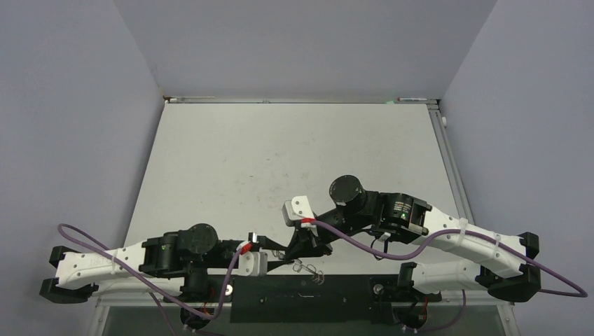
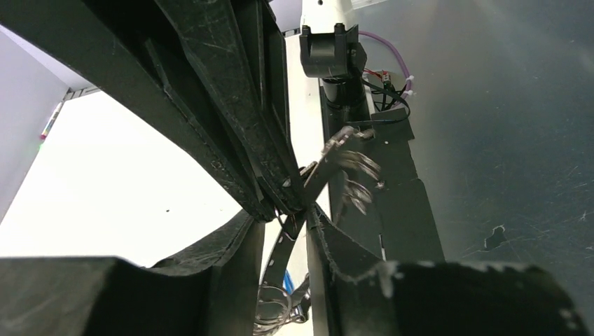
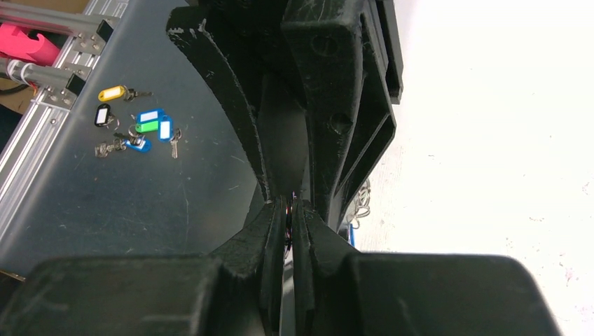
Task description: Put the keys on the keyring
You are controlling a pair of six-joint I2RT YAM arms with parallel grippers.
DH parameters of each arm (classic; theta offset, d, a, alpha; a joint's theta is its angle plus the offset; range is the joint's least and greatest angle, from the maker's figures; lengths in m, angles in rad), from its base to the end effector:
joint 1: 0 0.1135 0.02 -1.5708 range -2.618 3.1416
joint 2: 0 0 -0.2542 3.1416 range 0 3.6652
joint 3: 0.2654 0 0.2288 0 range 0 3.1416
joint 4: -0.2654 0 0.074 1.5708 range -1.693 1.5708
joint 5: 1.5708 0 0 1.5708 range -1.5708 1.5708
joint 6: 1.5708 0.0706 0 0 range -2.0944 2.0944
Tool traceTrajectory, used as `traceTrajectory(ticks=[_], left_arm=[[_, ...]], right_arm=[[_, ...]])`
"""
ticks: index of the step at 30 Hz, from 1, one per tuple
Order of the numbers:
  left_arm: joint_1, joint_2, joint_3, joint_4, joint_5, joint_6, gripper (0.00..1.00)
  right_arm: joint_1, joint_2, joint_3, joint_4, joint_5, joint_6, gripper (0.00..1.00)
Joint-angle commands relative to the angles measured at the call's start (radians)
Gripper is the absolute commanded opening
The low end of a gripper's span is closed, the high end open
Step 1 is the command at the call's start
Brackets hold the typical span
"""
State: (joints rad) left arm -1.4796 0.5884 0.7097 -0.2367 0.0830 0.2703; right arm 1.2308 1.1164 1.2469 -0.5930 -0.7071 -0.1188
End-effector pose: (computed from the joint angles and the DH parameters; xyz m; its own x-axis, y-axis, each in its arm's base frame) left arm 0.0091 -0.1637 0.3243 0.2569 0.1128 -0.9598 0.9664 -0.0222 0.2561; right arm 0.0347 0.2357 0.3732 -0.0398 -0.3828 -0.9230 -0.9218 -0.3423 0.1817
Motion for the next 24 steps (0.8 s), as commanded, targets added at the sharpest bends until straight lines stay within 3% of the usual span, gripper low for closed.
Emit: traceTrajectory(ticks=[1, 5, 8, 16, 20, 24], left_arm=[[-0.004, -0.001, 0.058, 0.045, -0.019, -0.021, 0.2], [-0.002, -0.003, 0.063, 0.044, -0.045, -0.039, 0.13], [-0.002, 0.0, 0.065, 0.037, -0.067, -0.041, 0.0], [0.002, -0.006, 0.062, 0.019, -0.101, -0.016, 0.0], [0.005, -0.009, 0.056, 0.019, -0.104, -0.018, 0.0], [0.007, -0.014, 0.052, 0.018, -0.1, -0.02, 0.0]], right_arm=[[0.009, 0.003, -0.003, 0.037, -0.004, -0.013, 0.05], [0.016, 0.007, -0.007, 0.035, 0.003, -0.017, 0.05], [0.019, 0.005, -0.004, 0.04, 0.004, -0.016, 0.05], [0.022, -0.003, 0.0, 0.048, 0.042, -0.008, 0.06], [0.022, -0.024, 0.004, 0.057, 0.076, 0.001, 0.37], [0.021, -0.059, -0.003, 0.073, 0.11, 0.014, 0.5]])
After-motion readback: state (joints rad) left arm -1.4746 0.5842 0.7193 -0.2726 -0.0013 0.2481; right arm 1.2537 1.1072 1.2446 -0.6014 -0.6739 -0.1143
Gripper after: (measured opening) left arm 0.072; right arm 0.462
